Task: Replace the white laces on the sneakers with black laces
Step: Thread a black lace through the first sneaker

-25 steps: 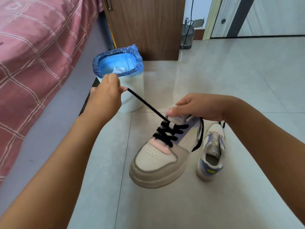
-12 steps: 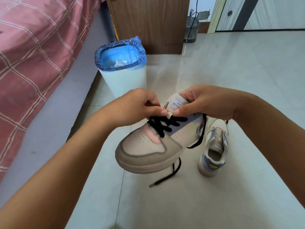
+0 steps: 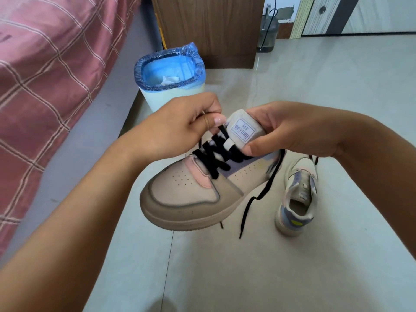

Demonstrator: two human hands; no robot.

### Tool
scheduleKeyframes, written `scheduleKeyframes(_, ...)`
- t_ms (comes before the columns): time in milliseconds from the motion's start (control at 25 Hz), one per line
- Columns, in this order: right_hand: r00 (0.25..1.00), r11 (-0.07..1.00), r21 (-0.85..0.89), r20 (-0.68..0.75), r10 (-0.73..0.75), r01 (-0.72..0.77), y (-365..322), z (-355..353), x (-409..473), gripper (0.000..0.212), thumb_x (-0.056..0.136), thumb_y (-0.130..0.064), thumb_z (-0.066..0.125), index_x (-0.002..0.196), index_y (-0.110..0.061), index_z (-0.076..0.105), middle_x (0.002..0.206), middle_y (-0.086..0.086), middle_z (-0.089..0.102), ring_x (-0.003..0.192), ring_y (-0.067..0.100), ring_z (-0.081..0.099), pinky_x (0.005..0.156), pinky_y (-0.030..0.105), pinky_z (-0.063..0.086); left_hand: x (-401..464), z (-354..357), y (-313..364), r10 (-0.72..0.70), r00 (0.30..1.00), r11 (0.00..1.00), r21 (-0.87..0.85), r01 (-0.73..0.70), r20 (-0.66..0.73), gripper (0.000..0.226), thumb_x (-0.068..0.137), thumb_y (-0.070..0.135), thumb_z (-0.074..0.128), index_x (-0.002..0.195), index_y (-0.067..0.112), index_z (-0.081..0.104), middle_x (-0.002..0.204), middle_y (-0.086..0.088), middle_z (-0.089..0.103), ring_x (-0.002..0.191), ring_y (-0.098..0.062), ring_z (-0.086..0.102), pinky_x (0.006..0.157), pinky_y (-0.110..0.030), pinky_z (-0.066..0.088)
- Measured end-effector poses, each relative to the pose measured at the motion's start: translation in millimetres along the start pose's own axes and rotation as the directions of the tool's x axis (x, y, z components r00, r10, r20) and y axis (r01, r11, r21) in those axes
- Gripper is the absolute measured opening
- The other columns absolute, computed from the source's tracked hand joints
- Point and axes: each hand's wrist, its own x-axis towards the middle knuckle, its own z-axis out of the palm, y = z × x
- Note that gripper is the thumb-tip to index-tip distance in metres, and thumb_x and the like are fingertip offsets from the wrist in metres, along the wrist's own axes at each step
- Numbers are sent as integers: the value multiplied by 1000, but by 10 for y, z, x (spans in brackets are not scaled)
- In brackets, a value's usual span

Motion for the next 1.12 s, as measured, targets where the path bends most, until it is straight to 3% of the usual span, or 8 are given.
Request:
scheduleKeyframes(160, 998, 997, -71, -50, -37, 34, -100, 89, -22, 39, 70, -15, 69, 105, -2, 59, 104, 22, 67, 99, 39, 64, 89, 61, 48, -17, -26, 45, 12, 1000, 996, 87, -10, -27, 20, 91, 33, 46, 83, 16, 54, 71, 17, 54, 70, 0, 50, 67, -10, 38)
scheduleKeyframes(280, 943, 987, -157, -318, -94, 45, -88, 245, 15, 33, 65, -24, 74, 95, -12, 65, 93, 17, 70, 89, 36, 66, 76, 57, 54, 4, 9, 52, 35, 975, 943, 330, 40, -220, 29, 92, 39, 37, 93, 14, 52, 86, 5, 51, 79, -12, 43, 84, -39, 40)
scheduleKeyframes(400, 725, 934, 281, -688, 37, 219, 3, 490, 79, 13, 81, -14, 71, 93, -16, 68, 89, 9, 73, 83, 29, 70, 64, 48, 58, -124, 139, 140, -35, 789, 919, 290, 267, -614, 33, 94, 30, 40, 108, 4, 54, 106, -13, 52, 98, -29, 49, 86, -43, 38)
scheduleKeyframes(480, 648, 714, 559, -737, 194, 422, -32, 646, 134, 12, 90, -10, 59, 92, -18, 67, 92, 7, 73, 85, 26, 70, 70, 44, 58, -261, 364, 241, -57, 765, 945, 213, 249, -642, 32, 93, 32, 45, 109, 6, 55, 102, -7, 50, 96, -20, 47, 82, -32, 40)
scheduleKeyframes(680, 698, 280, 739, -672, 246, 613, -242, 867, 231, 24, 93, 0, 48, 103, -14, 64, 104, 8, 71, 97, 19, 68, 94, 39, 52, -226, 637, 432, -423, 800, 895, -335, 295, -425, 55, 82, 47, 59, 129, 23, 44, 120, 14, 40, 111, 9, 44, 95, -13, 43)
scheduleKeyframes(880, 697, 195, 712, -701, 152, 674, -383, 829, 216, 30, 90, 6, 45, 100, -15, 64, 96, 4, 73, 90, 13, 69, 84, 24, 55, -189, 604, 367, -290, 822, 948, -264, 177, -491, 59, 92, 41, 48, 147, 24, 31, 150, 7, 34, 136, -3, 32, 109, -34, 38)
scheduleKeyframes(1000, 730, 189, 739, -671, 126, 647, -382, 756, 185, 30, 87, 7, 43, 107, -6, 62, 89, 4, 72, 77, 10, 69, 67, 19, 56, -209, 626, 292, -126, 815, 990, -126, 66, -565, 64, 91, 32, 44, 146, 12, 18, 152, -8, 30, 139, -7, 24, 109, -26, 30)
scheduleKeyframes(1120, 824, 226, 819, -557, 99, 527, -346, 700, 157, 37, 78, -1, 50, 113, -1, 61, 101, 10, 72, 92, 17, 70, 81, 26, 56, -233, 662, 189, -87, 771, 996, -42, 78, -631, 59, 88, 20, 42, 143, 2, 29, 146, -16, 40, 133, -12, 33, 108, -9, 23)
